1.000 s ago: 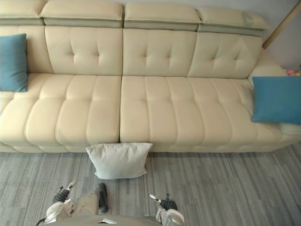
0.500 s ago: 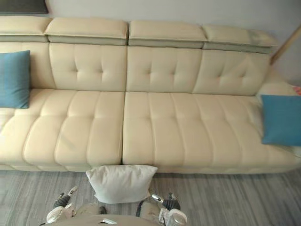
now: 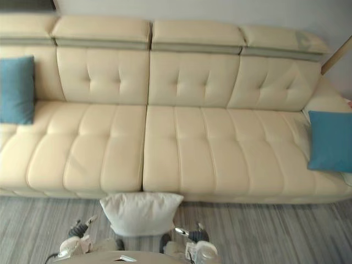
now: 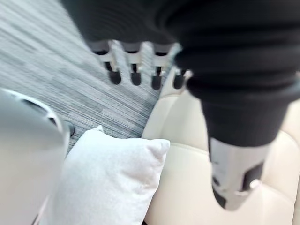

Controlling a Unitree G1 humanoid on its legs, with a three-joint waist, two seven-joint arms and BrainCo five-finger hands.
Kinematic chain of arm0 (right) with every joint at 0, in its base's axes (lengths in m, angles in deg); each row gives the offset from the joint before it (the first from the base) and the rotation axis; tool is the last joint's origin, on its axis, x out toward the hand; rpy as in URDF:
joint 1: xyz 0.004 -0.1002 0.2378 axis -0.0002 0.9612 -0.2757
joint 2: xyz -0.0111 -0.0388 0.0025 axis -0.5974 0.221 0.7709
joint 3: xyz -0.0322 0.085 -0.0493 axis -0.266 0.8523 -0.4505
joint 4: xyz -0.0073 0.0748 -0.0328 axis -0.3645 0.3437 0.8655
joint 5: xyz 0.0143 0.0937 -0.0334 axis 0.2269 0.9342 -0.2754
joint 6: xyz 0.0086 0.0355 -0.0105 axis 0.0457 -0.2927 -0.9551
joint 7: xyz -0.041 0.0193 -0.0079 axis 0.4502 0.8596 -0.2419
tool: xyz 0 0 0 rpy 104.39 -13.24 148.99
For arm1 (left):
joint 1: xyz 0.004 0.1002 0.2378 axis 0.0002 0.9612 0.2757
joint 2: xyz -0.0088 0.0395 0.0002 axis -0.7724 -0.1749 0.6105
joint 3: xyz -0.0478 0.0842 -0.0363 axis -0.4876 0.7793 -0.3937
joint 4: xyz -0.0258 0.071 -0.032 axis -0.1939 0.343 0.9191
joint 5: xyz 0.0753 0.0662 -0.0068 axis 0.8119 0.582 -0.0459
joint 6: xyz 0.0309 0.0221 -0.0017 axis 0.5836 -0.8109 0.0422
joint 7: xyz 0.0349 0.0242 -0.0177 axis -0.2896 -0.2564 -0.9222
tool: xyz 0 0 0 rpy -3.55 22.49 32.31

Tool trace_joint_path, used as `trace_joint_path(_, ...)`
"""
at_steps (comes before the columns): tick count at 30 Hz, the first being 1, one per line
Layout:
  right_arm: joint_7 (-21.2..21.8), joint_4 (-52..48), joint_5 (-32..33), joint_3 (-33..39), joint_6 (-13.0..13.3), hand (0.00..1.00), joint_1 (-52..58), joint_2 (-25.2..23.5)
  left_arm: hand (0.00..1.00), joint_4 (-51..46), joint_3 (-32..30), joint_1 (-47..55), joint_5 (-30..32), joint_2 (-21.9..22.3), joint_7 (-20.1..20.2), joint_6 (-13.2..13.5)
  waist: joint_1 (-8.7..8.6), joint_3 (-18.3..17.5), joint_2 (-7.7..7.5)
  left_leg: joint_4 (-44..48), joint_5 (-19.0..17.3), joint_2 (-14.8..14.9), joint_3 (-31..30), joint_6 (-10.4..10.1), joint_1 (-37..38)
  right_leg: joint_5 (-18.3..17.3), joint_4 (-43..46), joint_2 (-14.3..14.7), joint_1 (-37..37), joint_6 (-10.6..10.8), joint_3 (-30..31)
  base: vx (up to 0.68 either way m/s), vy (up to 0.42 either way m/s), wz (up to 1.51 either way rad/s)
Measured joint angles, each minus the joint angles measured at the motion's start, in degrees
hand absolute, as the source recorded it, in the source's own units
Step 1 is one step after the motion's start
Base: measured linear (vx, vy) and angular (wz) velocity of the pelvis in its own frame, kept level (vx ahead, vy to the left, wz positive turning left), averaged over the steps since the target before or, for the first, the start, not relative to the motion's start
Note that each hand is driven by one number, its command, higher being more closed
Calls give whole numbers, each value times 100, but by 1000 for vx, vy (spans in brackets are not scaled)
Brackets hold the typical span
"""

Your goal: Pick up cushions and gather them together orderly.

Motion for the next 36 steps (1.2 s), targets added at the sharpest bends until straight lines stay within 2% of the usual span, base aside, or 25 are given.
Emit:
trace_joint_path(10,-535,-317,-157,157,6,0,-1909,546,0,-425,118,-1456,-179,-563,-312,34,-147,774,51,1244,6,269,-65,92,-2402,84,1140,49,-2397,-100,119,-172,-18,-3)
trace_joint_path(15,-861,-274,98,261,3,0,-3113,836,0,-604,-19,-2289,-400,-810,-556,149,-149,1230,63,1731,79,384,-67,209,-3481,124,1661,84,-3539,-98,158,-80,-18,-1)
trace_joint_path(20,-1074,-284,138,6,-4,0,-4231,908,0,-696,-167,-2763,-625,-842,-707,139,-121,1310,62,2057,101,553,-74,225,-4356,193,1922,195,-4422,-120,179,-38,-9,-7)
trace_joint_path(26,-1140,-287,124,-314,-5,0,-4968,733,0,-814,39,-3411,-617,-827,-833,136,-104,1319,68,2077,241,536,-183,198,-4733,195,2083,154,-4776,-115,75,-39,-7,11)
trace_joint_path(27,-1195,-271,127,-296,-13,100,-5020,660,0,-874,93,-3466,-617,-822,-860,136,-104,1320,69,2073,258,525,-226,184,-4773,193,2083,149,-4794,-112,43,-39,-10,16)
trace_joint_path(28,-1309,-262,127,-302,-18,100,-5054,543,100,-940,187,-3569,-615,-806,-903,137,-105,1319,69,2059,294,517,-269,176,-4829,192,2086,131,-4829,-113,-4,-31,-10,16)
trace_joint_path(33,-1333,-256,125,-432,-32,100,-5152,311,100,-938,437,-3978,-612,-541,-989,136,-136,1320,71,1891,412,439,-297,163,-4862,194,2035,49,-4890,-127,-59,-35,-10,13)
trace_joint_path(36,-1384,-247,131,-432,-32,100,-5164,199,100,-938,468,-4108,-614,-393,-1211,135,-163,1320,71,1839,490,434,-371,100,-4863,207,2008,49,-4869,-153,-135,-22,-23,5)
